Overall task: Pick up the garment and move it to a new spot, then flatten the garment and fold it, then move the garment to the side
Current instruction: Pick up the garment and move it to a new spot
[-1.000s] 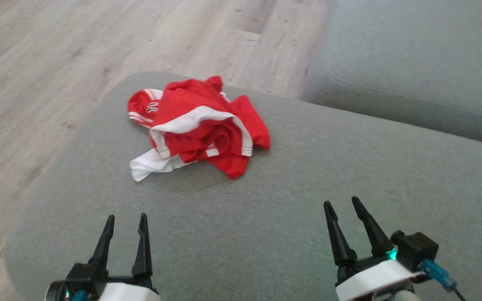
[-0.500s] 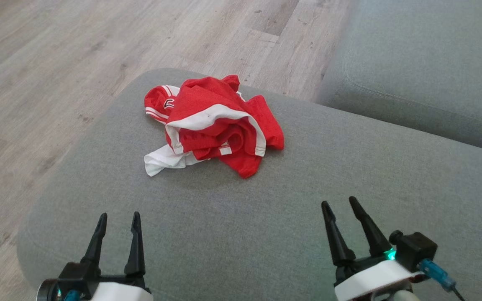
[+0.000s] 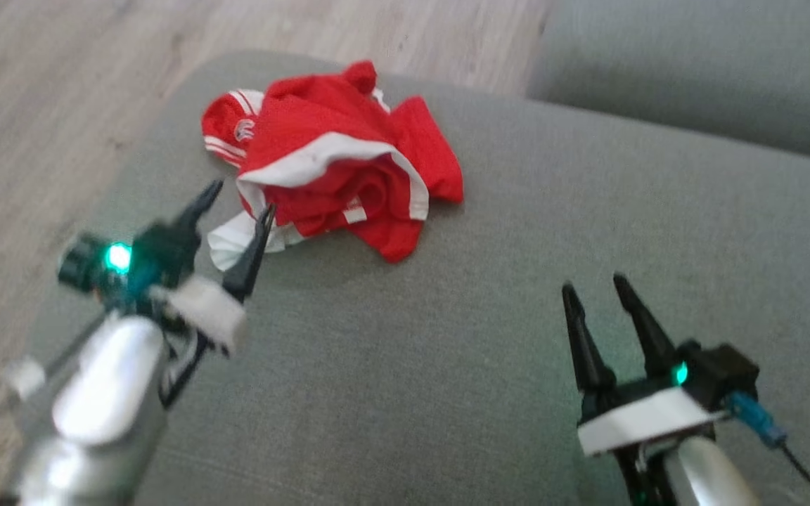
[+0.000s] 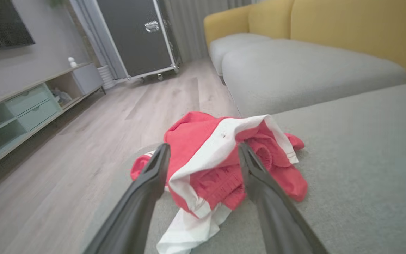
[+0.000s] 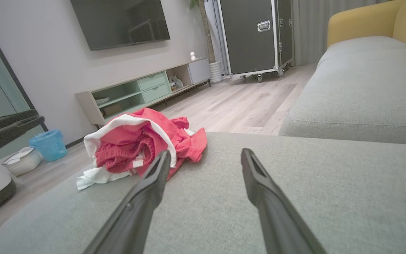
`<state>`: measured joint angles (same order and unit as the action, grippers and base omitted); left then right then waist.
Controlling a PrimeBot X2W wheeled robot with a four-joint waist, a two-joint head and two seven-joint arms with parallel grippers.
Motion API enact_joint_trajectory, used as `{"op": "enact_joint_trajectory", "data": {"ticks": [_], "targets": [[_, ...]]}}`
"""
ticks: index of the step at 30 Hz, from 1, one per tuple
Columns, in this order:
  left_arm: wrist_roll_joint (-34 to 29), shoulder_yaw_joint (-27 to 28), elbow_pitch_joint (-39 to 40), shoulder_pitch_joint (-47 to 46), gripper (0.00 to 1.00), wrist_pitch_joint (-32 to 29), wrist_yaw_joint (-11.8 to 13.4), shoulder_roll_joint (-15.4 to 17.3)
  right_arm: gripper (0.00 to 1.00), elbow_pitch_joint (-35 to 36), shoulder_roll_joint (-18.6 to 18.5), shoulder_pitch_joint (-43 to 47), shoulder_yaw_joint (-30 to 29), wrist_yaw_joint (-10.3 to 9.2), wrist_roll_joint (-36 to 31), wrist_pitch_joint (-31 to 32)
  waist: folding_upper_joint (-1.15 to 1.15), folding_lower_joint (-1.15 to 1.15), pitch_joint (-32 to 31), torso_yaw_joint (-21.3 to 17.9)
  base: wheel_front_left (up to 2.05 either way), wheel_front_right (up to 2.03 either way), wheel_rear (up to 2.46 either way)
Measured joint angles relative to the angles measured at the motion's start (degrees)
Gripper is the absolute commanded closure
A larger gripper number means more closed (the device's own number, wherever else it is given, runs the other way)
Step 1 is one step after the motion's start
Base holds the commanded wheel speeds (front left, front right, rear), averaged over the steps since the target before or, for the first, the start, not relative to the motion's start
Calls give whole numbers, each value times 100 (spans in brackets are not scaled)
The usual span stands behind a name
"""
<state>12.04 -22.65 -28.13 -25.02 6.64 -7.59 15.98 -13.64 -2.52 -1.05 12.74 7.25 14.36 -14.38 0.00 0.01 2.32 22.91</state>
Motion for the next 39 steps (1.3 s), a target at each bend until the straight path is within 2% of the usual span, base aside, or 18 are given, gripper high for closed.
{"op": "enact_joint_trajectory", "data": {"ticks": [2,3,8,14,19,20,21,22,32,39], "targets": [[357,-584,-141,-607,0,-267,0,240,0,30,-1,-215,-32,0,-110,0,0,1,207,-67,0,0,0],[702,-1144,-264,-1087,0,-516,0,536,0,90,-1,-410,-100,0,-152,0,0,1,403,-155,0,0,0],[1378,-2282,-643,-1924,0,-935,-1,1015,0,165,-21,-638,-263,0,-194,0,0,1,821,-437,0,0,0],[1751,-3019,-1223,-2607,0,-1071,-1,1222,0,152,-23,-723,-508,0,-307,-1,0,1,1162,-863,0,0,0],[2126,-3234,-1702,-2767,0,-956,-1,1241,0,172,-23,-863,-681,0,-312,-1,0,0,1359,-1179,0,0,0],[2163,-3284,-1801,-2801,9,-932,-1,1239,0,172,-23,-873,-692,0,-312,-1,0,0,1386,-1226,0,0,0],[2189,-3319,-1879,-2830,84,-880,-1,1240,0,172,-23,-875,-697,0,-312,-1,0,0,1407,-1268,0,0,0],[2189,-3359,-1947,-2863,100,-801,-1,1240,0,172,-23,-875,-697,0,-312,-1,0,0,1420,-1302,0,0,0],[2709,-3351,-2194,-3080,100,167,-1,1211,0,96,-23,-834,-708,0,-288,-1,0,-2,1057,-1318,0,0,0],[2808,-3170,-1863,-3236,100,590,31,1220,0,-34,-22,-521,-630,0,-116,0,0,-2,515,-1253,0,0,0]]}}
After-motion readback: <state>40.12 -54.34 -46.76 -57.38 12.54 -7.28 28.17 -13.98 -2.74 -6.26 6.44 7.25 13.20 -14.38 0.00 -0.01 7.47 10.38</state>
